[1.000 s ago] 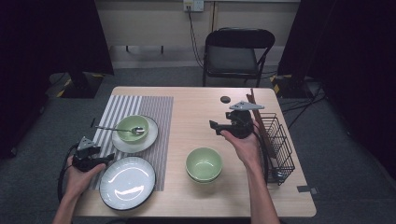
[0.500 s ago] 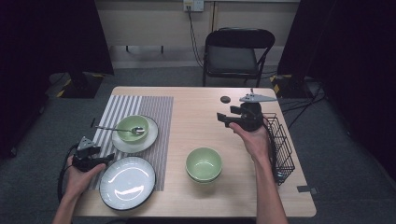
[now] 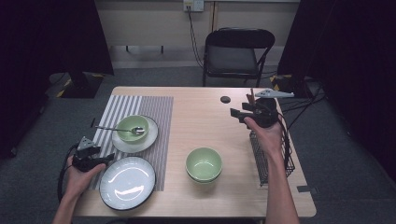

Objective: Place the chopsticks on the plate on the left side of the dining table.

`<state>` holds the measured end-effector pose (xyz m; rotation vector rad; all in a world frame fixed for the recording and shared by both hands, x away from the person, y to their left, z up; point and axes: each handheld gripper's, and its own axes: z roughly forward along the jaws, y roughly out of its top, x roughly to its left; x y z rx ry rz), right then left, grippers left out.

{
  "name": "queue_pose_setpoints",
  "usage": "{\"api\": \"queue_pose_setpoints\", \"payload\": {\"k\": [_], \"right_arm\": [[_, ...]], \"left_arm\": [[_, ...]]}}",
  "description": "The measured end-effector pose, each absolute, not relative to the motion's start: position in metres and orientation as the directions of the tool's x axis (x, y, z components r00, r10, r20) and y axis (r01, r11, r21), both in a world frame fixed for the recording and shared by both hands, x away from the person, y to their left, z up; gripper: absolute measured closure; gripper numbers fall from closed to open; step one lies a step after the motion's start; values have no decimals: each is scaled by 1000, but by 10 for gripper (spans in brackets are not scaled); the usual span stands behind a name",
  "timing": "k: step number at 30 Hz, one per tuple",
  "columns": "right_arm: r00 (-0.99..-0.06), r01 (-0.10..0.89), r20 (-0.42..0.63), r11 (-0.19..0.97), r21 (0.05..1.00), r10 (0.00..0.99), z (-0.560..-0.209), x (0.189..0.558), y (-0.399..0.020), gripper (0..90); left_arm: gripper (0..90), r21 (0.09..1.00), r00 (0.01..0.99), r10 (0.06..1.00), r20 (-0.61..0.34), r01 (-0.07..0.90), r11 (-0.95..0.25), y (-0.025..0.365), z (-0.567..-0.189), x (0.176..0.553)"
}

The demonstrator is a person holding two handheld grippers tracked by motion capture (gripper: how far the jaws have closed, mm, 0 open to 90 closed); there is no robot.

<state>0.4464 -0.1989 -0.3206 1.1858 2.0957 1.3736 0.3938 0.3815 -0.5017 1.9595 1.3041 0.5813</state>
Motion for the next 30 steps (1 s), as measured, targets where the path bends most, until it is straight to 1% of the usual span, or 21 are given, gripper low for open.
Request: {"api": "queue_pose_setpoints", "payload": {"k": [11,12,14,17,21,26,30], "right_arm": [[-544,478,154,153,865,825,-327,462,-223,436],[-531,485,154,150,862,834,-328,464,-225,439],[-529,486,152,151,861,835,-329,465,-226,440],[-502,506,150,148,850,851,-331,469,-231,440],[-494,496,146,140,857,857,-331,469,-234,449],[-488,509,147,144,849,860,-335,472,-236,458],[-481,520,145,148,841,865,-339,473,-238,483]], "left_arm": [[269,757,391,920,-14,605,-246,381,-502,394],[269,757,391,920,-14,605,-246,381,-502,394],[269,757,392,920,-14,605,-246,381,-502,394],[269,757,392,920,-14,605,-246,382,-502,394],[269,757,392,920,-14,605,-246,382,-502,394],[269,757,391,920,-14,605,-246,381,-502,394],[269,757,391,920,-14,605,-246,381,-502,394]]}}
